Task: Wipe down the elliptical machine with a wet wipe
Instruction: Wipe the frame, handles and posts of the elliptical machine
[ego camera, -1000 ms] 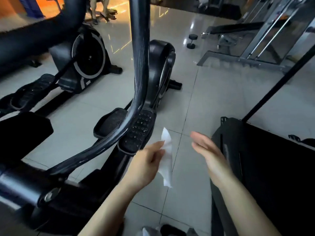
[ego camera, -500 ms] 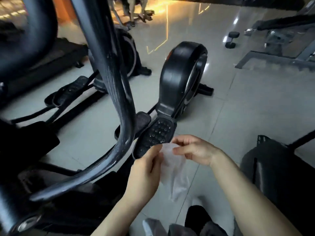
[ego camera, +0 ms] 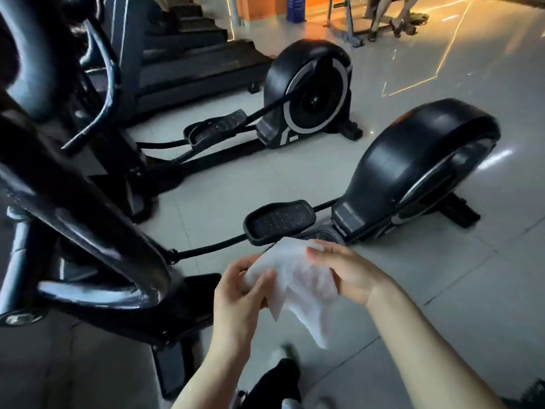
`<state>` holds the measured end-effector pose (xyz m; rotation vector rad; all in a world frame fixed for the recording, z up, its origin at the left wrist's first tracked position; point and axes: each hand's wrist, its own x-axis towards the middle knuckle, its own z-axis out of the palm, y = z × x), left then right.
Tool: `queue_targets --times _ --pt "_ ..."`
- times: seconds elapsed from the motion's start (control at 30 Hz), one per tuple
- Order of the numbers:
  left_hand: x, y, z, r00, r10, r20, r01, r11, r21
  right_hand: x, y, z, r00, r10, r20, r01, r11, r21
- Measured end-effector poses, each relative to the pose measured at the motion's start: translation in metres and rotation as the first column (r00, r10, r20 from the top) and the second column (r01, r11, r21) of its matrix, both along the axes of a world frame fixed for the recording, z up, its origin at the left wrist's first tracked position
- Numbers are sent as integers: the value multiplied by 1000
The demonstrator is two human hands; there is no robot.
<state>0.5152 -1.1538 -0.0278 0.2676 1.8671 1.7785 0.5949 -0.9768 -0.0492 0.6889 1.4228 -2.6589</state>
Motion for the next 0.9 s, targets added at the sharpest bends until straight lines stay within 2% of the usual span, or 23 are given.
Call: queue_targets --times 0.1,0.23,0.43,0.6,0.7,0.77,0.9 --pt "-10 19 1 991 135 18 -135 990 30 -31 17 3 995 85 -60 -88 995 -45" --pt "-30 50 -4 963 268 -15 -266 961 73 -72 38 15 987 85 -136 -87 996 -8" --pt "-59 93 2 918 389 -72 -376 915 148 -117 83 46 987 97 -127 -93 995 35" --pt "-68 102 21 814 580 -19 -565 800 204 -160 84 72 946 251 -204 -254 967 12" --pt "-71 109 28 682 731 -26 -698 662 274 -185 81 81 888 397 -231 -409 913 -6" --pt "-68 117 30 558 826 -79 -765 549 337 -198 80 85 829 512 -225 -528 849 -13" --pt "-48 134 33 152 919 -364 -898 282 337 -215 71 91 656 729 -198 -751 656 -72"
